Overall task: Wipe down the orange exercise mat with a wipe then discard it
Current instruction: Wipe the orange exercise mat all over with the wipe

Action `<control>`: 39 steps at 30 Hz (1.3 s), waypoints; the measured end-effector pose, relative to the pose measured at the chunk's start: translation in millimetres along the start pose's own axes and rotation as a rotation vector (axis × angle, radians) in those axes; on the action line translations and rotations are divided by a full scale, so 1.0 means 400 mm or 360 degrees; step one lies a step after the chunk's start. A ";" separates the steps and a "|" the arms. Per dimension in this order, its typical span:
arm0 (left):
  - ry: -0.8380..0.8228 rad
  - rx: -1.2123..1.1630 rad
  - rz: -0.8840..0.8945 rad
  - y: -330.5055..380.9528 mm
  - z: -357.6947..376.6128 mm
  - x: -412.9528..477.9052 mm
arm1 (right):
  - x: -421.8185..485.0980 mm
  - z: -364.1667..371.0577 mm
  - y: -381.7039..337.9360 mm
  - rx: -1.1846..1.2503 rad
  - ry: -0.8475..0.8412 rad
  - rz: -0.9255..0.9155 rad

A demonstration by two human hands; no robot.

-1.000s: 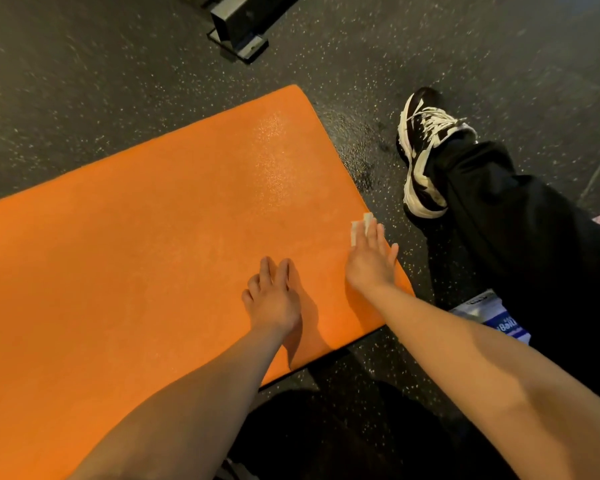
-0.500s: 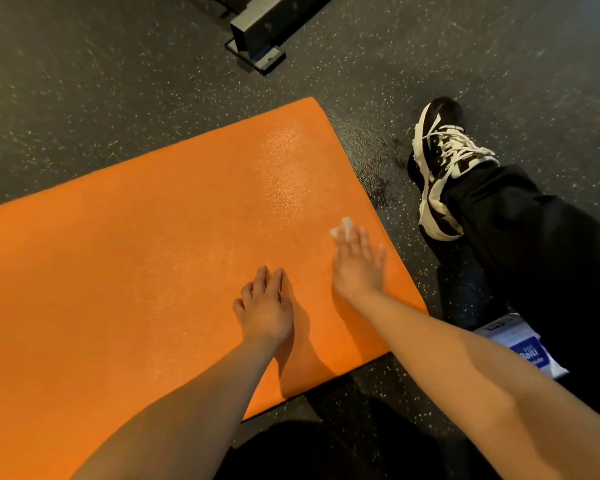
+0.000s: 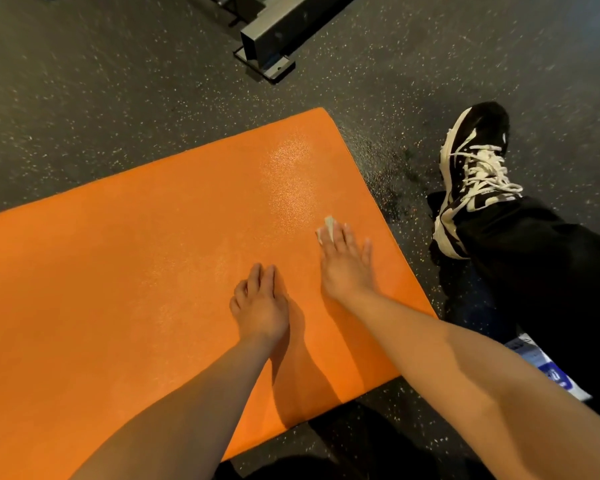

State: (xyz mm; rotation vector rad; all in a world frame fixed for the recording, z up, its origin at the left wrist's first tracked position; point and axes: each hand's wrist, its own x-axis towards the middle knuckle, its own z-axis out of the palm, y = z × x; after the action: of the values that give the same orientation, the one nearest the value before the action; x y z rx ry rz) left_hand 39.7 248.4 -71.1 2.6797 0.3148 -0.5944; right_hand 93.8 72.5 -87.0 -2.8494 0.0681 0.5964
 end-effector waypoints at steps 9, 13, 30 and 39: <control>0.0218 -0.0101 -0.0030 0.019 0.005 0.032 | 0.000 0.022 -0.125 -0.0101 -0.0217 -0.0711; 0.0016 0.0110 0.0245 0.061 0.034 0.002 | -0.003 -0.006 0.020 -0.0041 0.0000 -0.0108; -0.0256 0.0231 0.0265 0.115 0.058 -0.059 | -0.128 -0.002 0.144 0.0067 -0.0020 0.0286; -0.0223 0.0175 0.0347 0.103 0.081 -0.122 | -0.255 0.026 0.112 0.0256 -0.0067 0.0368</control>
State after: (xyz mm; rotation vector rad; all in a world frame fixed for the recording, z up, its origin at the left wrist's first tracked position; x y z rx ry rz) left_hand -3.0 191.7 -63.8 2.7092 -0.0497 -0.7451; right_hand -7.6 31.2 -64.8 -2.6904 0.4237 0.6633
